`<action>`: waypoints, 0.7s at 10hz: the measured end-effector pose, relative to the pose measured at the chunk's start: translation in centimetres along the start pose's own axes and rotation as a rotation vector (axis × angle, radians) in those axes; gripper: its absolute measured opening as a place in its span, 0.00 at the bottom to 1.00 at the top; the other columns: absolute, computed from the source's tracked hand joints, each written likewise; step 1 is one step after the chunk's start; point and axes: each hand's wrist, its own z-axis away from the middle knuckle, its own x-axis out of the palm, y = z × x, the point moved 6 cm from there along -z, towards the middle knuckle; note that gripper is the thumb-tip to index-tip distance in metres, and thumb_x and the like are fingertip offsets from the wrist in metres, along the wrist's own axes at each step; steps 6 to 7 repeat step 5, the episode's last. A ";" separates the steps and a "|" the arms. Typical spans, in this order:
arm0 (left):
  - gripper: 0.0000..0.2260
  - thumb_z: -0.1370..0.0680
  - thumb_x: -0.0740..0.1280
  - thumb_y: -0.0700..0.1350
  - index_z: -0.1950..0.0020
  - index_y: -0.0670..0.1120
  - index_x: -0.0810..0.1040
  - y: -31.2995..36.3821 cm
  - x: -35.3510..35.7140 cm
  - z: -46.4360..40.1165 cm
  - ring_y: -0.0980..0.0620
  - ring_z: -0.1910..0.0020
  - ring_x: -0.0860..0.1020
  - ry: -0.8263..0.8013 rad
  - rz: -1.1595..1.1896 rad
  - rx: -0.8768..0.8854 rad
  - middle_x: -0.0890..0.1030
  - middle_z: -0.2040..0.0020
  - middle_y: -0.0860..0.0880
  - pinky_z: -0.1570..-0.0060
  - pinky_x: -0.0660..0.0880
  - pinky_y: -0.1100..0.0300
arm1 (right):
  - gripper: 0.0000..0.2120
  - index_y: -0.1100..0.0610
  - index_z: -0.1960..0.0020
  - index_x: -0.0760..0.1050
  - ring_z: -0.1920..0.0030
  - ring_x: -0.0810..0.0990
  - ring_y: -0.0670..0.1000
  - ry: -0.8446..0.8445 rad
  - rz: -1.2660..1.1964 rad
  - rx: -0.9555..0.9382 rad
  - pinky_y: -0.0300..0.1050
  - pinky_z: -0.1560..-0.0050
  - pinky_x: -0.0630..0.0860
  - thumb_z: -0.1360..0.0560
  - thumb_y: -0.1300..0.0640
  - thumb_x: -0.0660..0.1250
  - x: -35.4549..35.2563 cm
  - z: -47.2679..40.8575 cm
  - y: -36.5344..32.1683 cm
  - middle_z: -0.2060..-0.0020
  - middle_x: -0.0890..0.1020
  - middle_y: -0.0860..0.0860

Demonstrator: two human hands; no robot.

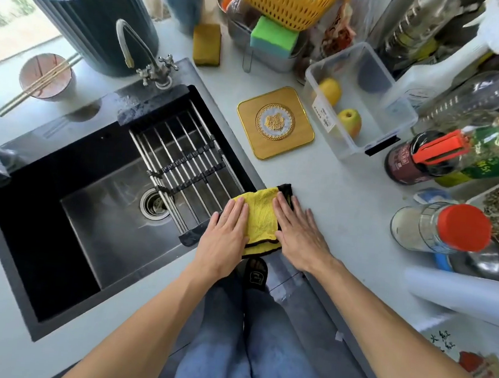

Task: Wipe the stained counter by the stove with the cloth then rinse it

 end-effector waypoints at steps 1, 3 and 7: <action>0.33 0.12 0.55 0.51 0.13 0.44 0.41 0.0 -0.4 0.1 0.46 0.14 0.37 -0.015 0.046 0.002 0.37 0.13 0.47 0.15 0.50 0.44 | 0.37 0.49 0.15 0.33 0.17 0.32 0.53 -0.008 -0.043 0.004 0.60 0.16 0.41 0.13 0.53 0.54 -0.8 0.2 -0.3 0.18 0.30 0.44; 0.21 0.15 0.62 0.43 0.21 0.45 0.70 0.5 -3.7 1.4 0.50 0.19 0.63 0.128 0.285 -0.019 0.66 0.19 0.50 0.24 0.71 0.52 | 0.27 0.49 0.15 0.56 0.15 0.49 0.49 0.072 -0.233 0.051 0.49 0.19 0.58 0.14 0.55 0.55 -2.2 2.9 -1.2 0.15 0.51 0.45; 0.16 0.14 0.59 0.47 0.28 0.59 0.76 -3.0 -2.2 7.6 0.55 0.25 0.74 0.180 0.505 -0.238 0.78 0.27 0.55 0.29 0.67 0.68 | 0.20 0.45 0.24 0.73 0.26 0.72 0.41 0.130 -0.428 0.132 0.33 0.26 0.63 0.14 0.53 0.57 -2.1 9.8 -2.1 0.26 0.75 0.41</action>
